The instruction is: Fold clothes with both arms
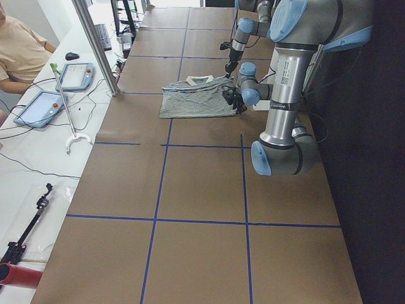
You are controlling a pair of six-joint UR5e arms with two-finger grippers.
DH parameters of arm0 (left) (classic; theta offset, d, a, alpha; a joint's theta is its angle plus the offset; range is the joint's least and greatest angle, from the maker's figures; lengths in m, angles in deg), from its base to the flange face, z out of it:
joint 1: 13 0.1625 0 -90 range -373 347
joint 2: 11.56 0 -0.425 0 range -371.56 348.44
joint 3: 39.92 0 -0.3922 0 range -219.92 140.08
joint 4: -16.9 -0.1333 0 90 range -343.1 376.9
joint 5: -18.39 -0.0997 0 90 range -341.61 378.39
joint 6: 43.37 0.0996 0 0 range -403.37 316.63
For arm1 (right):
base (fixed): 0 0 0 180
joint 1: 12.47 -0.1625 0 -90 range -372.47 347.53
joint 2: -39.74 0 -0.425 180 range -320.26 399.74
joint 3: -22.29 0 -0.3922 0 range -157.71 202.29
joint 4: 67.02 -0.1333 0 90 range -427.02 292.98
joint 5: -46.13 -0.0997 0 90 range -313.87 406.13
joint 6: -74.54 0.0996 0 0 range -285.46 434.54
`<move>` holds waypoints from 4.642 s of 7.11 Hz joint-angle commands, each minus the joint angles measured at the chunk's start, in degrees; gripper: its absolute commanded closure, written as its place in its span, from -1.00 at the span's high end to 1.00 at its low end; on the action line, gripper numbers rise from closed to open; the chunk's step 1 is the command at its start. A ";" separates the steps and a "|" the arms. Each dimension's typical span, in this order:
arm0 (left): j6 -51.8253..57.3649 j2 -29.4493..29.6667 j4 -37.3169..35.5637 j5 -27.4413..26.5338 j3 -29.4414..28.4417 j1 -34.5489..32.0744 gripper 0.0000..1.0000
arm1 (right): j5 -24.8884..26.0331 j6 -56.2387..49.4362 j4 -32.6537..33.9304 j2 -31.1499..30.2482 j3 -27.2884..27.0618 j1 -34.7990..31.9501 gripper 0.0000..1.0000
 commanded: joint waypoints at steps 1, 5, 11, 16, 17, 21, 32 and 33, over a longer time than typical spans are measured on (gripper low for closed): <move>-0.01 -0.06 -0.37 0.00 -0.12 0.73 -0.12 | -0.03 0.00 0.00 0.14 -0.02 0.00 -1.00; -0.10 -0.06 -0.37 0.00 -0.65 1.35 -0.33 | -0.03 -0.09 0.00 0.14 -0.02 0.00 -1.00; -0.10 -1.20 -6.93 0.44 10.55 0.91 -1.00 | 1.45 4.01 1.39 -3.26 -4.63 2.96 -1.00; 7.52 8.86 -11.54 4.82 8.13 -17.49 -1.00 | 3.05 -4.71 18.55 7.76 -6.13 -8.92 -1.00; 10.51 12.39 -10.23 4.75 1.88 -21.38 -1.00 | 2.00 -6.40 18.55 11.53 -0.51 -13.05 -1.00; 15.88 15.31 9.70 3.52 -22.21 -25.45 -1.00 | -7.47 -11.14 -6.77 24.02 36.96 -24.06 -0.39; 27.83 25.05 9.29 12.13 -30.84 -23.53 -1.00 | -18.14 -20.30 -16.53 22.65 38.93 -31.99 1.00; 30.81 27.25 9.91 11.87 -36.10 -23.61 -1.00 | -18.14 -20.30 -16.87 21.86 38.83 -31.82 1.00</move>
